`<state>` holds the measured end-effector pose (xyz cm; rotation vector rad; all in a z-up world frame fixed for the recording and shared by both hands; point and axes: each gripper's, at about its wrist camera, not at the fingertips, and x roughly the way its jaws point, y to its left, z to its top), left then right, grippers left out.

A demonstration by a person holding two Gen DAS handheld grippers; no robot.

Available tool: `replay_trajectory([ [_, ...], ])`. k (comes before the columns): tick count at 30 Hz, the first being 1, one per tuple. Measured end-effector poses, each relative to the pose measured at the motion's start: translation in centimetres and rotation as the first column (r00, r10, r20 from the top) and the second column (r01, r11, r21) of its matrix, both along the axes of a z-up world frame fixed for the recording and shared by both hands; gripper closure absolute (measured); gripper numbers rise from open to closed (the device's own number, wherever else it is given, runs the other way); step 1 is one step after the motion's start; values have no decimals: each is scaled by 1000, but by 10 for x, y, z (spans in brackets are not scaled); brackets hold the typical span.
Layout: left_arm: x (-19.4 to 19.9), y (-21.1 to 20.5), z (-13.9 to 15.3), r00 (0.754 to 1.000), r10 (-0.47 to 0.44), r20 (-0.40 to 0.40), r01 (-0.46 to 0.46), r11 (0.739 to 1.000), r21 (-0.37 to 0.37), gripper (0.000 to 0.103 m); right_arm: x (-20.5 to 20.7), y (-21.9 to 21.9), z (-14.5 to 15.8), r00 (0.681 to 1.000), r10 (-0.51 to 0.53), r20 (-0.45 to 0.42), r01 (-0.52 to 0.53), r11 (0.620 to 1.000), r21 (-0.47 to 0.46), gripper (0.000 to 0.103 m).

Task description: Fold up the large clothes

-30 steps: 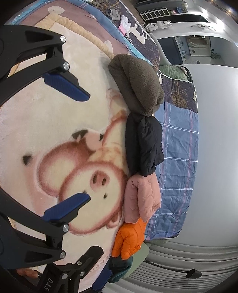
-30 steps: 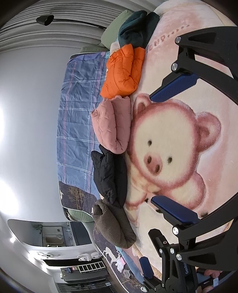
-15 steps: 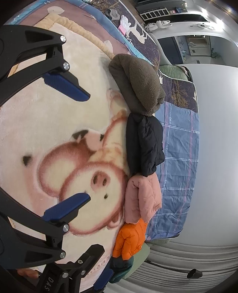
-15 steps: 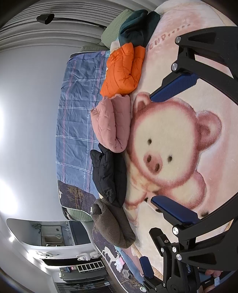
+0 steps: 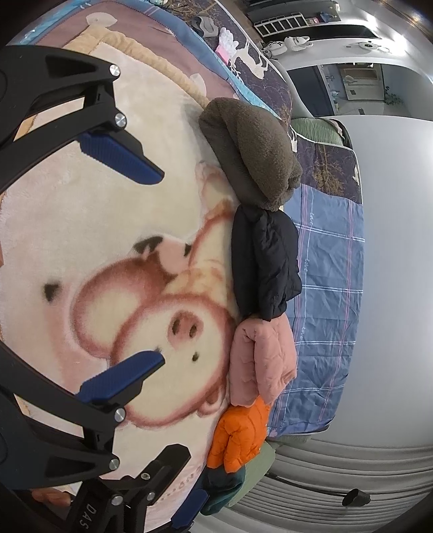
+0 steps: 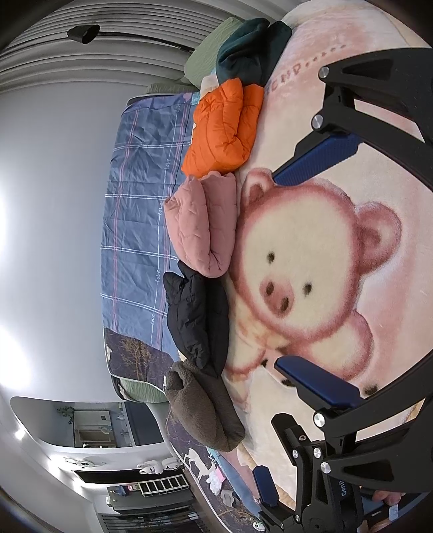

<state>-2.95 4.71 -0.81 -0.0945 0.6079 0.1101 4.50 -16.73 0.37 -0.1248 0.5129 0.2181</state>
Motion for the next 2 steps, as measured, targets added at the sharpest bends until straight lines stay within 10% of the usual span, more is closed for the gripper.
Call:
replay_trajectory([
  [2,0,0,0,1000,-2,-1,2,1000,2,2,0,0,0,1000,0,-1,0,1000,1,1],
])
